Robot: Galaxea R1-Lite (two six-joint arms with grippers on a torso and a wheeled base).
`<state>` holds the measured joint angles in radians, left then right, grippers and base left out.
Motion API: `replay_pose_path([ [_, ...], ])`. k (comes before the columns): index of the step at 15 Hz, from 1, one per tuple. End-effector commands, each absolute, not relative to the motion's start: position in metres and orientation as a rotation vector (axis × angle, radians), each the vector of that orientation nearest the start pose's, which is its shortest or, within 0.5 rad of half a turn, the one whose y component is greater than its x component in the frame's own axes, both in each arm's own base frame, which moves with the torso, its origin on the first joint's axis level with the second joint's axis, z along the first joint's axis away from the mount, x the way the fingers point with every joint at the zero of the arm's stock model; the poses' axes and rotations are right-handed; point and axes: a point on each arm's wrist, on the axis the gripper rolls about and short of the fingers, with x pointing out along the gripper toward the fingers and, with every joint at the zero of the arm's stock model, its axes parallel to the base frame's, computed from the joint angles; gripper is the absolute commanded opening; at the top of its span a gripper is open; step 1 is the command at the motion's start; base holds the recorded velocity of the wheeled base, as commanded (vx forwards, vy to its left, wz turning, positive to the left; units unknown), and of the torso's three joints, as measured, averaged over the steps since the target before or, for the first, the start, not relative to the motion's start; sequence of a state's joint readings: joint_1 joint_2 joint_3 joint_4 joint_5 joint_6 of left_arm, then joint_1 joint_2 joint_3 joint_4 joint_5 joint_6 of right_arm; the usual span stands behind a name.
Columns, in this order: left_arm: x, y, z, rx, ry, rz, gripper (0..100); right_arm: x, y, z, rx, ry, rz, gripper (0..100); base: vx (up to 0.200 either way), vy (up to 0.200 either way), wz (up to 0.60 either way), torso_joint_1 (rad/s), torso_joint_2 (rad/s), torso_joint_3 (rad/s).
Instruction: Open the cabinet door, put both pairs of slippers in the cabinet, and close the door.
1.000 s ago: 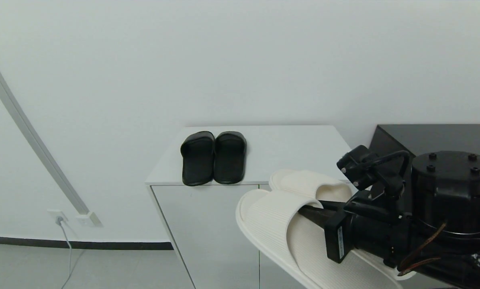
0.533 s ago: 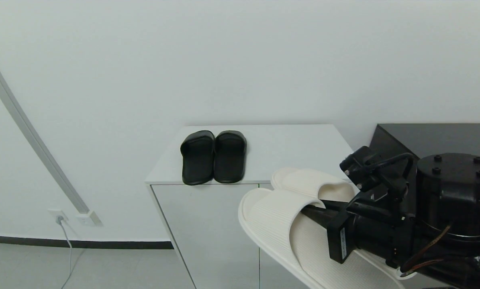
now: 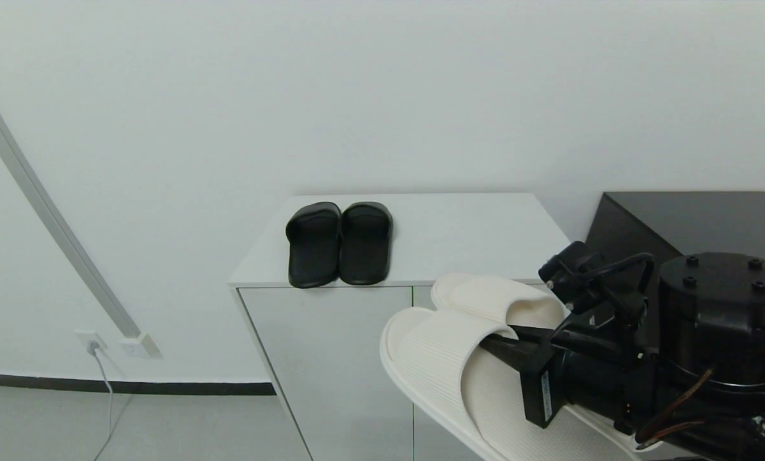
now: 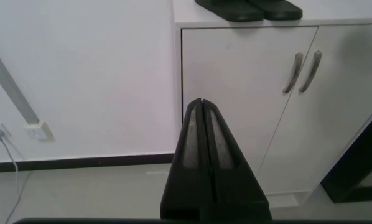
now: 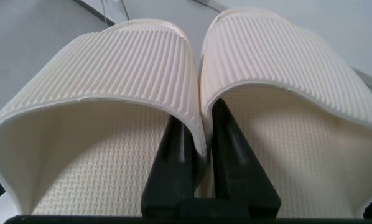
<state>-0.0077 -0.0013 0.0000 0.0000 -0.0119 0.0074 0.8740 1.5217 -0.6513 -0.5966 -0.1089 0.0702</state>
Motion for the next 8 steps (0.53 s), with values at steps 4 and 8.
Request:
replay_pose_path([
  [4, -0.0228, -0.0001, 0.0755, 0.008, 0.0, -0.02, 0, 0.1616, 0.193, 0.1824, -0.077, 0.287, 0.758, 0, 0.0, 0.0, 0.0, -0.207, 0.52, 0.293],
  [8, -0.0228, -0.0001, 0.0755, 0.006, 0.0, -0.02, 0, 0.1579, 0.1921, 0.1807, -0.081, 0.293, 0.766, 0, 0.0, 0.0, 0.0, -0.203, 0.52, 0.314],
])
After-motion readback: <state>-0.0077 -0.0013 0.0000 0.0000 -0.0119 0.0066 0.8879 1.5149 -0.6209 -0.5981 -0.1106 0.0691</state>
